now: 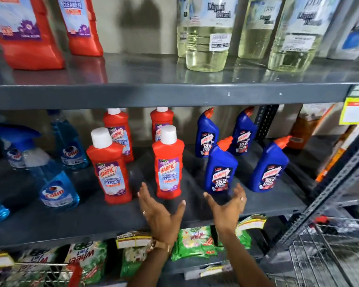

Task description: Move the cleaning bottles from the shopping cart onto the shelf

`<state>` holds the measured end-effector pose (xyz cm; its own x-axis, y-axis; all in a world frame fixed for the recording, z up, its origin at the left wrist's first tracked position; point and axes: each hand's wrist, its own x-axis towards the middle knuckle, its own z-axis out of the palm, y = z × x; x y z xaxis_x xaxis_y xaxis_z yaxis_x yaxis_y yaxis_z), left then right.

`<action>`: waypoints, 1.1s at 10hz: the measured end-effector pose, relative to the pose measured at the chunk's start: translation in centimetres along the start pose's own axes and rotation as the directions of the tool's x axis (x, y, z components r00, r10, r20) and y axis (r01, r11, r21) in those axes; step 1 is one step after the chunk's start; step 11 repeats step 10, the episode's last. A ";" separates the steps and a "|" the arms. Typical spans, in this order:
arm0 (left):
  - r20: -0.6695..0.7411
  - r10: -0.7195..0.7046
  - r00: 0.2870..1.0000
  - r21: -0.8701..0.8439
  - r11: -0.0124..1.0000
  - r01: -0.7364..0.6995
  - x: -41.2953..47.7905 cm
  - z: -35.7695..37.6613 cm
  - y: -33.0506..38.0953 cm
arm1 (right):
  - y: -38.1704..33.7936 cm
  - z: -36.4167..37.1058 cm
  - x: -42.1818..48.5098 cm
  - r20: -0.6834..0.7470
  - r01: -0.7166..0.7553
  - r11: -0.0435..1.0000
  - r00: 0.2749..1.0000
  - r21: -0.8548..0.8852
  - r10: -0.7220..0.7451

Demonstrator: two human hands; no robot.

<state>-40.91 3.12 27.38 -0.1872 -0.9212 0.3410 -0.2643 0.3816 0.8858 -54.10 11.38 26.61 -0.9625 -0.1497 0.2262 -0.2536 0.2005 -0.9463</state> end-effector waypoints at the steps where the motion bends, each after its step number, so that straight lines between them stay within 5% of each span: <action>1: 0.067 -0.153 0.986 0.015 0.988 0.152 1.5 1.9 0.4 | -0.5 0.8 3.1 0.071 -0.074 0.997 0.995 -0.002 0.074; 2: 0.062 -0.205 0.977 0.093 0.975 0.199 2.7 3.0 -0.2 | -0.3 1.4 4.3 0.183 -0.070 0.997 0.981 0.014 0.066; 6: -0.072 -0.224 0.972 0.250 0.939 0.235 2.8 5.4 -1.2 | 1.4 1.7 4.9 0.228 0.015 0.999 0.974 -0.035 -0.007; 9: 0.054 -0.270 0.961 0.252 0.935 0.248 2.5 3.7 1.2 | -0.3 -0.9 4.3 0.353 0.041 0.989 0.935 -0.143 0.012; 11: 0.090 -0.148 0.985 0.270 0.956 0.119 1.9 1.9 1.7 | -1.1 -3.4 3.0 0.397 0.044 0.994 0.918 -0.102 0.000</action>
